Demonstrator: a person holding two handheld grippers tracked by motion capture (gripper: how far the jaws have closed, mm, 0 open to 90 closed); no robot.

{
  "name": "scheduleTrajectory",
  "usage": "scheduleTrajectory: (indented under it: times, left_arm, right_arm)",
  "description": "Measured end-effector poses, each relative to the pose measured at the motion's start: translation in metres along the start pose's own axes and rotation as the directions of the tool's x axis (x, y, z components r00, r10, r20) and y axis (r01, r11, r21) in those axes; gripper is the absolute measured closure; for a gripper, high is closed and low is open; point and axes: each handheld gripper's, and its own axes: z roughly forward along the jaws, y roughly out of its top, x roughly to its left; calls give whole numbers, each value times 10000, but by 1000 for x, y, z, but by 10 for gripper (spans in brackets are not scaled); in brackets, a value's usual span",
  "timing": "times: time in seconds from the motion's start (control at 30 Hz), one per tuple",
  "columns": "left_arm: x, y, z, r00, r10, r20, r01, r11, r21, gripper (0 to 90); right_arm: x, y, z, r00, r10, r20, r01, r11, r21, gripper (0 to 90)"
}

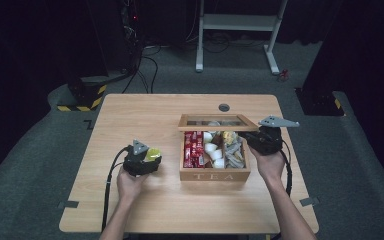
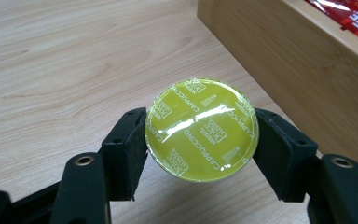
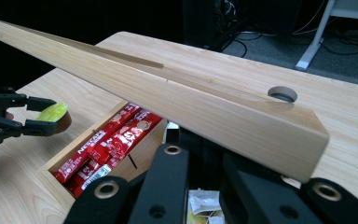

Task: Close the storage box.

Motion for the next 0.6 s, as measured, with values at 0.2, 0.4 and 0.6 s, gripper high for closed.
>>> scheduleTrajectory:
  times: [0.2,0.4,0.6]
  left_arm:
    - [-1,-1,3,10000,23,-9,-23,10000,35,383]
    - [-3,-2,7,9999,103,-75,-102,9999,110,381]
    - [-4,-3,9,9999,114,-69,-113,9998,164,380]
  right_arm:
    - [0,0,0,10000,16,-9,-16,10000,34,900]
    - [0,0,0,10000,17,-11,-17,10000,46,900]
    - [0,0,0,10000,20,-4,-20,10000,43,900]
